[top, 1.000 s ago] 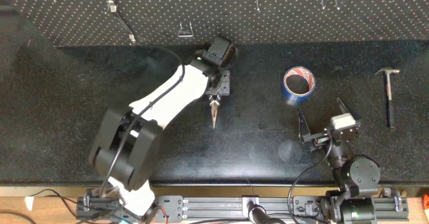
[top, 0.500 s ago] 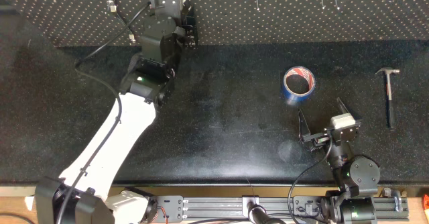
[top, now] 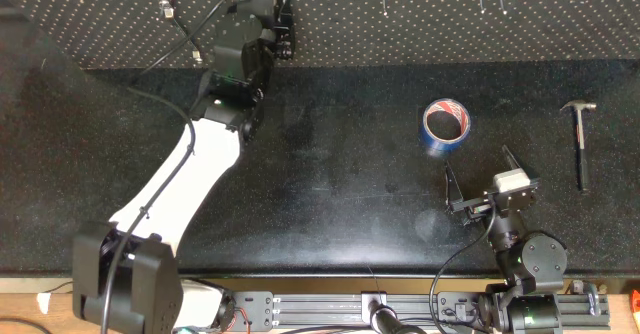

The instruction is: Place Tools Onto Pegboard

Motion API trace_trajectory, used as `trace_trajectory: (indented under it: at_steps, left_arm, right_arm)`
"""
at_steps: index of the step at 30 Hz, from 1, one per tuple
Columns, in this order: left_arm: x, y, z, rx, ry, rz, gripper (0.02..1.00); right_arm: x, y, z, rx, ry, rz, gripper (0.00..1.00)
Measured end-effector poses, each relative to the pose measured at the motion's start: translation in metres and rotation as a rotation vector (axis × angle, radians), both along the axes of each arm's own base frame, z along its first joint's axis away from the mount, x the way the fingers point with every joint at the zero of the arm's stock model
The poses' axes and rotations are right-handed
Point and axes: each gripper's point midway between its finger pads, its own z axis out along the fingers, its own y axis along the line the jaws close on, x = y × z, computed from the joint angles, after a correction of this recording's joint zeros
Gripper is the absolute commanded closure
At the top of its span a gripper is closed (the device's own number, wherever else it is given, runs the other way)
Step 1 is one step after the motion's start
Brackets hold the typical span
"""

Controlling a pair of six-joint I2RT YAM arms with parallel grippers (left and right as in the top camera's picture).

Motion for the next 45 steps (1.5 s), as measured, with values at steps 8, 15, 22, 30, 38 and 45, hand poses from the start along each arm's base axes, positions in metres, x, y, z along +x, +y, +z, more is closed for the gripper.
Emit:
trace_trajectory:
  at_steps: [8,15,22,30,38,45]
  left_arm:
    - [0.006,-0.002,-0.031,0.026,0.063,0.0,0.991]
    - [-0.002,-0.002,-0.061,0.055,0.191,-0.017,0.989]
    - [-0.003,0.005,-0.069,0.055,0.215,-0.011,0.023]
    - [-0.003,0.009,-0.061,0.049,0.197,-0.005,0.023]
    - [-0.203,0.107,-0.048,-0.073,-0.143,0.05,0.023]
    - [-0.242,0.083,-0.081,-0.09,-0.205,-0.068,0.02]
  right_arm:
    - [0.0,0.0,0.0,0.0,0.0,0.0,0.001]
    - [0.0,0.0,0.0,0.0,0.0,0.0,0.001]
    - [0.0,0.0,0.0,0.0,0.0,0.0,0.001]
    - [0.0,0.0,0.0,0.0,0.0,0.0,0.001]
    - [0.0,0.0,0.0,0.0,0.0,0.0,0.001]
    - [0.0,0.0,0.0,0.0,-0.001,0.0,0.001]
